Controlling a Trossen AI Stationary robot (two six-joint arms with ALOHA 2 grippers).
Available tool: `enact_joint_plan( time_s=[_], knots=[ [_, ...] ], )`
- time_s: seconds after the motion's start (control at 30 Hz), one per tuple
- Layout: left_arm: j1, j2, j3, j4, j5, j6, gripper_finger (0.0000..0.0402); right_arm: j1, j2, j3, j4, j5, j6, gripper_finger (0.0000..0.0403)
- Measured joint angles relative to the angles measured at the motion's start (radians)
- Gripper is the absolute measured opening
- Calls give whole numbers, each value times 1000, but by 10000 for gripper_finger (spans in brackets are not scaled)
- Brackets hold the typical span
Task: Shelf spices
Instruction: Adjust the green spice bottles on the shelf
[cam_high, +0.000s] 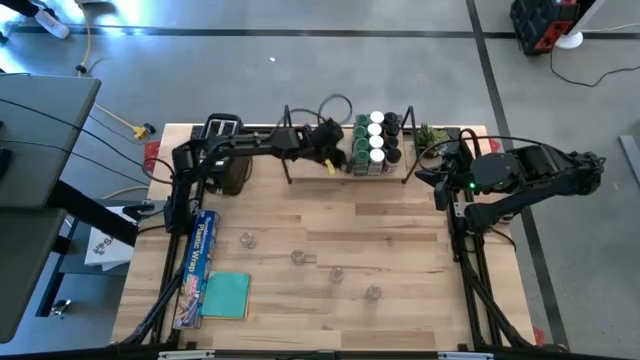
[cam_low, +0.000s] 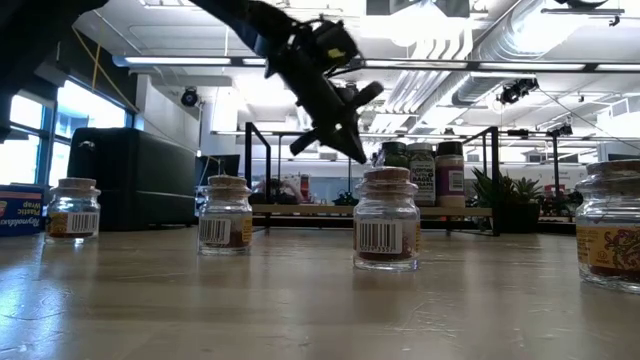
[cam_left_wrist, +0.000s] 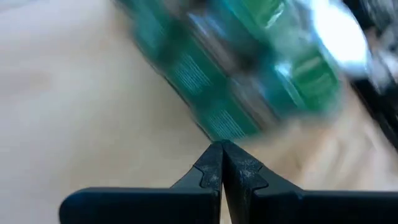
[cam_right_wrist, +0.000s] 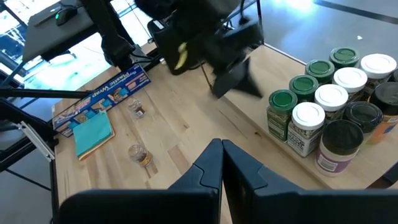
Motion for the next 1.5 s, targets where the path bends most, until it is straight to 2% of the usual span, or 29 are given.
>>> enact_joint_plan(
  time_s=[0.2, 0.37, 0.57, 1.17, 1.5],
  knots=[
    [94, 0, 0, 117, -57, 15, 0, 0, 0, 0, 0, -16, 18, 4],
    [141, 0, 0, 196, -37, 21, 0, 0, 0, 0, 0, -26, 26, 4],
    [140, 27, 1, 320, 8, 26, 0, 0, -1, 0, 0, -25, 34, 4],
    [124, 83, 0, 356, 19, 9, 0, 0, 0, 0, 0, -12, 44, 4],
    [123, 62, -1, 293, 3, 32, 0, 0, 0, 0, 0, -12, 45, 4]
  ],
)
